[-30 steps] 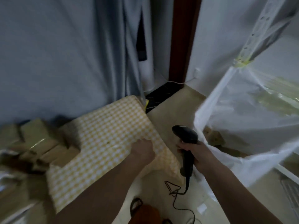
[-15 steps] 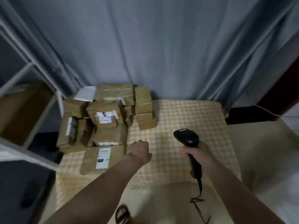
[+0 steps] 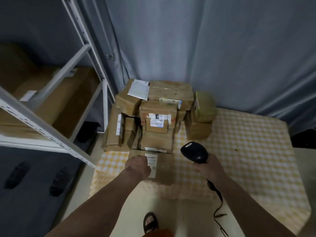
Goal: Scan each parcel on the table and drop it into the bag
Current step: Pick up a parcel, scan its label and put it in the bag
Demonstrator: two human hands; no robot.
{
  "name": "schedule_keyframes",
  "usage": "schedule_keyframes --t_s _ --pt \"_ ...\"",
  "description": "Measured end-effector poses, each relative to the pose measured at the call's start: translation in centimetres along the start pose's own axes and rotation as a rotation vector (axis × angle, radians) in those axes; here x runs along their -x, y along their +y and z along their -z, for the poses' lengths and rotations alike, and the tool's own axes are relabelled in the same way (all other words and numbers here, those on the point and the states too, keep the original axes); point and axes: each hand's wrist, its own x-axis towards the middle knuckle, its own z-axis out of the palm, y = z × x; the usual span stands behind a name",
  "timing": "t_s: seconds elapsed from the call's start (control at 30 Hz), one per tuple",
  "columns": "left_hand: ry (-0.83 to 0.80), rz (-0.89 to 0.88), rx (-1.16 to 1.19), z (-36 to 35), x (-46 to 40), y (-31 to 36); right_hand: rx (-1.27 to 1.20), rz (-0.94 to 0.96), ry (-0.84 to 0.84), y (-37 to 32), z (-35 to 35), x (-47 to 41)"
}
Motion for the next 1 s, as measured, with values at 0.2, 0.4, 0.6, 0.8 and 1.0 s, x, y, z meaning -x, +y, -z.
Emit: schedule_keyframes --t_s 0.2,0.4,0.6,0.8,1.0 --pt "-0.084 0.030 0.036 -1.0 -2.4 -5.3 0.033 0.000 -0.057 -1.7 -5.3 -1.6" --pt "-0.098 0.035 0.156 -1.5 -4.8 -7.0 0.118 0.004 -0.115 -3.2 -7.2 -5.2" --pt "-0.121 0.076 0.255 -1.4 -7.4 -7.9 0.237 0.082 -0.099 -5.1 -9.4 -12.4" --pt "-0.168 0.134 0.330 -0.7 -11.3 -7.7 0.521 0.346 -0.085 -7.5 -10.7 -19.6" --pt "-0.195 0.167 0.387 -1.0 -14.4 -6.9 0.727 0.379 -0.148 -8.4 -11.5 -24.7"
